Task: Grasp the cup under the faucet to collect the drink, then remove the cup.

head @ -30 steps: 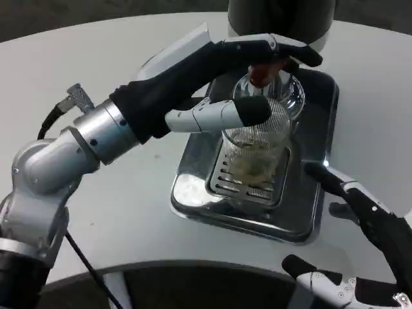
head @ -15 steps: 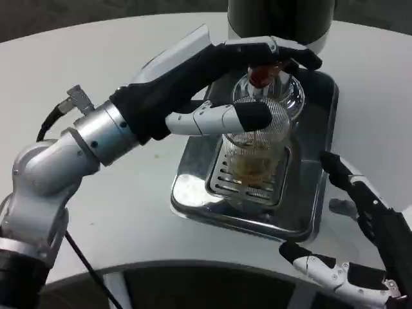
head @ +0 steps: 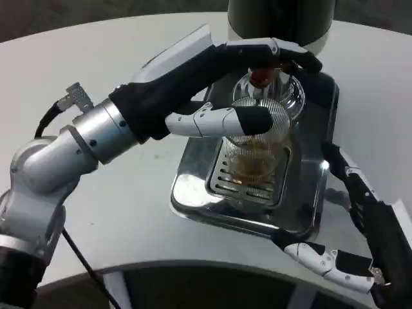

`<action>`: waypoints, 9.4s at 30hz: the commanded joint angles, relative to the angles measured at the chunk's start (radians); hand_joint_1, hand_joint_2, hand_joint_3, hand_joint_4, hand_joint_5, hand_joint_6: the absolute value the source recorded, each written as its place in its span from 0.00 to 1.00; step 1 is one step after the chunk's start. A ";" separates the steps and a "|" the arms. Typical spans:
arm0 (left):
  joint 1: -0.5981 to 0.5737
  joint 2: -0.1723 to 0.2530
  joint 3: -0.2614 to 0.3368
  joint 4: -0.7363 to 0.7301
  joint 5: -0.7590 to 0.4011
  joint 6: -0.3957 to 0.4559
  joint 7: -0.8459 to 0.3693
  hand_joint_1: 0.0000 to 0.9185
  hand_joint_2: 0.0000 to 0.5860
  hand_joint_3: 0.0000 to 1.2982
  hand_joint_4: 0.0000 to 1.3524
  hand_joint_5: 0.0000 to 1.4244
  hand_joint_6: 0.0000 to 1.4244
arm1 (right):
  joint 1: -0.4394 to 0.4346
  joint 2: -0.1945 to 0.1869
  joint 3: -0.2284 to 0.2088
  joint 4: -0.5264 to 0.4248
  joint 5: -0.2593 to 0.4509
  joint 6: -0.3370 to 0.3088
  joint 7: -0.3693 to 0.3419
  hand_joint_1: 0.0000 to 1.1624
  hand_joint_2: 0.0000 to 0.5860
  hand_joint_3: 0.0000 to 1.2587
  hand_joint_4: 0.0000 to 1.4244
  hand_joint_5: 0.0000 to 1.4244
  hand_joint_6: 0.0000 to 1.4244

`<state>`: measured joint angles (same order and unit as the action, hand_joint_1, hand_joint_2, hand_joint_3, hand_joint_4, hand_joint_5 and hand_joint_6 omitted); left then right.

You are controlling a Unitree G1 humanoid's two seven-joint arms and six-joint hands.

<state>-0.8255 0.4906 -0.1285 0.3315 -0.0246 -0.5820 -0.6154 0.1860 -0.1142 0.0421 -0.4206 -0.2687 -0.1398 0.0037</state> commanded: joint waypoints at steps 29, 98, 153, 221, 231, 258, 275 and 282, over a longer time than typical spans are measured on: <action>0.068 0.035 -0.034 0.038 0.057 0.024 -0.028 0.00 0.08 0.35 0.18 0.21 0.12 | -0.230 0.114 0.061 0.259 -0.027 -0.089 -0.163 0.77 0.28 0.05 0.02 0.01 0.10; 0.063 0.033 -0.036 0.071 0.061 -0.013 -0.002 0.00 0.08 0.15 0.18 0.22 0.12 | -0.511 0.184 0.090 0.640 -0.020 -0.180 -0.288 0.77 0.28 0.04 0.02 0.01 0.10; 0.116 0.029 0.002 0.023 0.014 0.064 0.037 0.00 0.09 0.20 0.19 0.22 0.13 | -0.592 0.219 0.096 0.766 -0.072 -0.182 -0.422 0.80 0.29 0.17 0.22 0.23 0.21; 0.238 -0.039 0.257 -0.345 -0.326 0.453 -0.044 0.00 0.08 0.03 0.00 0.04 0.00 | -0.585 0.183 0.047 0.745 -0.065 -0.186 -0.449 0.85 0.24 0.47 0.48 0.53 0.44; 0.277 -0.026 0.310 -0.405 -0.350 0.491 -0.034 0.00 0.07 0.04 0.00 0.04 0.00 | -0.569 0.183 0.048 0.717 -0.062 -0.189 -0.443 0.85 0.24 0.47 0.48 0.53 0.44; 0.456 -0.002 0.423 -0.515 -0.388 0.534 -0.016 0.00 0.07 0.07 0.00 0.05 0.01 | -0.358 0.166 0.047 0.323 -0.032 -0.122 -0.282 0.85 0.24 0.47 0.49 0.54 0.44; 0.627 0.032 0.456 -0.639 -0.389 0.517 -0.041 0.00 0.07 0.07 0.00 0.05 0.01 | -0.153 0.143 0.058 -0.019 0.013 -0.029 -0.141 0.85 0.24 0.47 0.49 0.54 0.44; 0.724 0.037 0.479 -0.696 -0.406 0.512 -0.048 0.00 0.07 0.07 0.00 0.05 0.01 | -0.053 0.132 0.072 -0.179 0.038 0.032 -0.077 0.85 0.24 0.47 0.49 0.54 0.44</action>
<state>-0.1442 0.5123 0.3366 -0.3357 -0.4229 -0.0544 -0.6522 0.0898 0.0232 0.1008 -0.5169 -0.2539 -0.1161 -0.0969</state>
